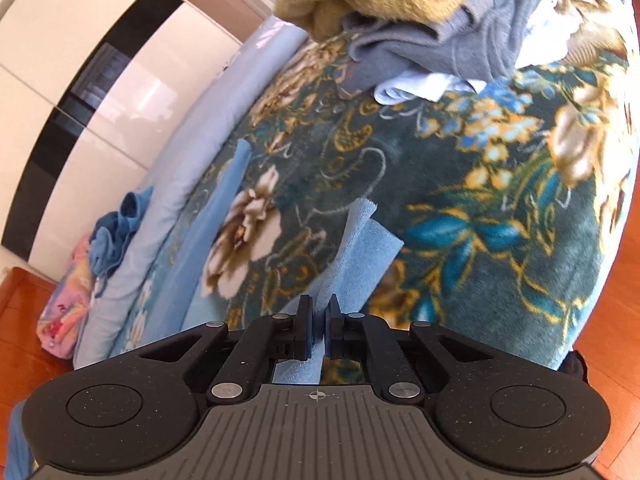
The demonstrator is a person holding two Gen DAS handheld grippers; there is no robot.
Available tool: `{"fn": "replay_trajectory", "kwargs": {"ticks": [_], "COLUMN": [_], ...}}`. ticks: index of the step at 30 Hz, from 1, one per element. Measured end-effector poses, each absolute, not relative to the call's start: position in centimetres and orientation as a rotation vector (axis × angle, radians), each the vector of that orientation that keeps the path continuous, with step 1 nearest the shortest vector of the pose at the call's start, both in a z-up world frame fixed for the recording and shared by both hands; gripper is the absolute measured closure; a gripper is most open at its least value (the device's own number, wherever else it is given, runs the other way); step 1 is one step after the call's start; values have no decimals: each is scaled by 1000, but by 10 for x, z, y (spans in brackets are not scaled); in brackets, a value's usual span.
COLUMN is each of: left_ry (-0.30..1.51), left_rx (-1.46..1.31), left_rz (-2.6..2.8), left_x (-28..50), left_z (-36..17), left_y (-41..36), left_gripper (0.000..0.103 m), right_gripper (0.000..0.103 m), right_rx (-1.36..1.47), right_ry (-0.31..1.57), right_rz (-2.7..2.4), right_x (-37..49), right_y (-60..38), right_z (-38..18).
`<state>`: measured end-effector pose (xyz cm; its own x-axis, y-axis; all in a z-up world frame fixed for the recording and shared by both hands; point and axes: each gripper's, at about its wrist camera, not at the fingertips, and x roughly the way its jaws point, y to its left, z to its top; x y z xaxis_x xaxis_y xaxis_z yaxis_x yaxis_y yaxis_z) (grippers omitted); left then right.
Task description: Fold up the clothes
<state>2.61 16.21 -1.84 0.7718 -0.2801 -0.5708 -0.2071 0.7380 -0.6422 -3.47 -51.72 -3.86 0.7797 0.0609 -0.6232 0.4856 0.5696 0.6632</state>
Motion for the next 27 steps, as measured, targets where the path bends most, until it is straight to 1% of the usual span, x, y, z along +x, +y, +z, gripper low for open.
{"fn": "replay_trajectory", "kwargs": {"ticks": [1,3,5,6,7,9,11,12,13,14,15,16,20,22,27], "left_ry": [709,715,721,723,724,726,730,730,729,727,720,710,654,613,551], "left_rx": [-757,-758,-760,-760,-759,-760,-760,-760,-759,-760,-768,-781,-825,-848,-898], "left_rz": [-43,-43,-41,-41,-41,-42,-43,-45,-46,-52,-61,-74,-122,-149,-185], "left_x": [27,27,27,27,26,26,26,26,26,26,26,26,28,32,56], "left_z": [-20,-23,-25,-25,-26,-27,-27,-28,-28,-28,-28,-28,-20,-11,11], "left_y": [162,162,162,162,162,162,162,161,161,161,161,162,166,167,167], "left_gripper": [100,99,93,91,87,86,86,86,86,87,90,100,102,102,102], "right_gripper": [96,89,73,71,70,70,74,80,94,97,99,99,100,100,100], "right_rx": [951,967,984,993,1002,1009,1020,1029,1043,1057,1078,1113,1249,1274,1238], "right_ry": [655,662,669,671,671,674,674,674,676,675,661,635,537,497,490], "right_rz": [-271,-263,-254,-248,-236,-222,-210,-202,-193,-181,-160,-135,-59,-27,-20], "right_x": [-36,-37,-38,-39,-39,-41,-44,-45,-46,-48,-49,-52,-51,-42,25], "right_y": [-517,-515,-513,-512,-509,-504,-500,-499,-498,-498,-499,-500,-513,-518,-523], "right_z": [-41,-44,-47,-49,-51,-52,-53,-54,-54,-55,-55,-55,-48,-41,-24]}}
